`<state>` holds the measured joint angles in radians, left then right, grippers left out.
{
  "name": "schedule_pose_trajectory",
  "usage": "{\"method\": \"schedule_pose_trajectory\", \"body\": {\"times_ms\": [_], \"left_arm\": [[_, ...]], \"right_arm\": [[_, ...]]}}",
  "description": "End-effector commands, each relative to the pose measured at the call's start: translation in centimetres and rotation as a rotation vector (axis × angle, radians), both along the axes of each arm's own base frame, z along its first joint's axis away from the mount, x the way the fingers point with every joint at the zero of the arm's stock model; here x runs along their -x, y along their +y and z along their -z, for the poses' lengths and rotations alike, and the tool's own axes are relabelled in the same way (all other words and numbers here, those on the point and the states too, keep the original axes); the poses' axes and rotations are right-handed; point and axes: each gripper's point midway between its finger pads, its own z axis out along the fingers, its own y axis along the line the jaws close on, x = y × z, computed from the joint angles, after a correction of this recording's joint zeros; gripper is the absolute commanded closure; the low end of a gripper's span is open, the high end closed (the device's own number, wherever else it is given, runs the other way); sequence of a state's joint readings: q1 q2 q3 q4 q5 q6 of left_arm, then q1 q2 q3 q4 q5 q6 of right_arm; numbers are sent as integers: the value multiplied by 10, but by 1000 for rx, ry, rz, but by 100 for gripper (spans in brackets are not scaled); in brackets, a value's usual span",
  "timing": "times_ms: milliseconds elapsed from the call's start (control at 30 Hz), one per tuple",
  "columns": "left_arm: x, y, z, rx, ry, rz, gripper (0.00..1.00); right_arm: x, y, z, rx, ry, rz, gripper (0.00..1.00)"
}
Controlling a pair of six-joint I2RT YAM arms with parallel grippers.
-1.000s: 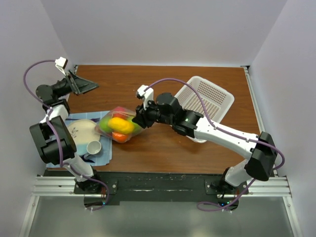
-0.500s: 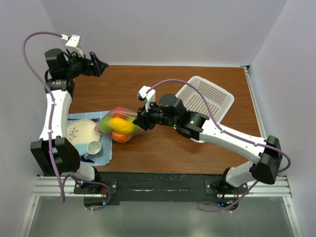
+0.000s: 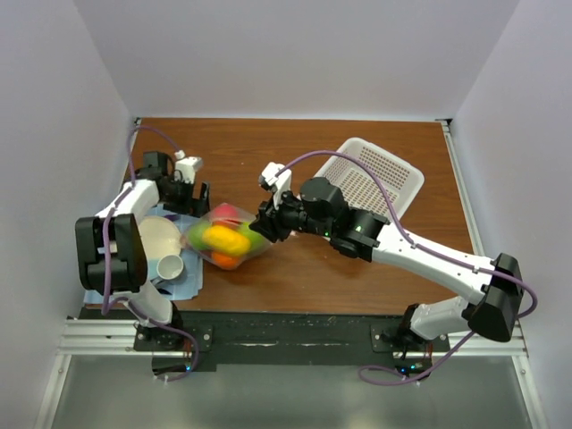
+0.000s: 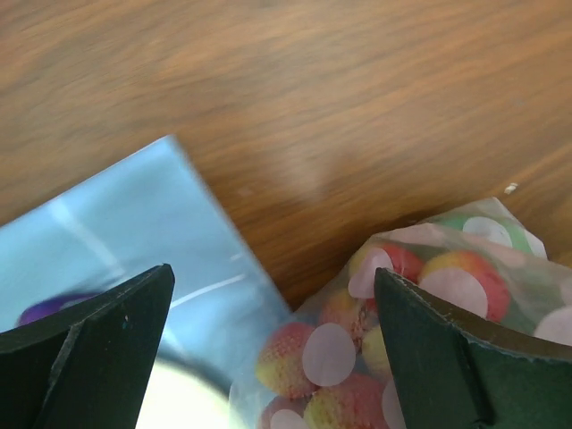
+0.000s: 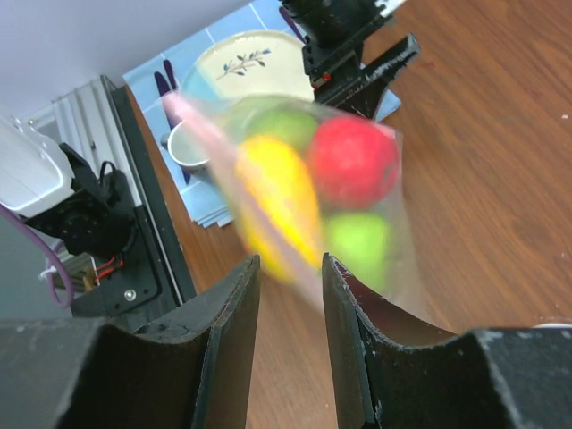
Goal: Open the zip-top bag and remove the fake food
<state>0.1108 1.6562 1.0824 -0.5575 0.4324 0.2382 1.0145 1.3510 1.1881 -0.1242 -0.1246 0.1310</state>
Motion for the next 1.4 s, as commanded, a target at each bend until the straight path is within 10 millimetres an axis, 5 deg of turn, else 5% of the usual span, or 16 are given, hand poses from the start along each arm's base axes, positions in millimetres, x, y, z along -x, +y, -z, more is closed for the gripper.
{"method": "schedule_pose_trajectory", "body": {"times_ms": [0, 267, 367, 400, 433, 900, 1033, 1067, 1133, 1333, 1367], "left_arm": [[3, -27, 4, -47, -22, 132, 0], [29, -53, 18, -48, 12, 250, 4], [34, -59, 19, -24, 17, 290, 49], [32, -60, 18, -23, 10, 293, 99], [30, -59, 18, -26, 9, 280, 100], [-72, -75, -43, 32, -147, 228, 100], [-73, -87, -58, 89, -135, 296, 100], [-69, -87, -59, 86, -128, 306, 75], [-62, -85, -62, 71, -142, 327, 46], [-24, -85, -55, 80, -96, 394, 0], [-19, -84, -54, 73, -91, 401, 0]], "right_arm": [[9, -4, -17, -55, -26, -24, 62], [20, -16, 11, -9, 27, -35, 64], [25, -19, 18, -5, 51, -40, 66], [27, -18, 19, -6, 57, -49, 66], [29, -18, 21, -7, 68, -50, 67], [43, -17, 31, 33, 85, -79, 80], [48, -19, 24, 40, 68, -91, 64], [49, -20, 21, 35, 58, -92, 62], [50, -21, 16, 31, 52, -98, 61], [65, -13, 40, 86, 111, -158, 60], [65, -14, 48, 114, 118, -151, 58]]}}
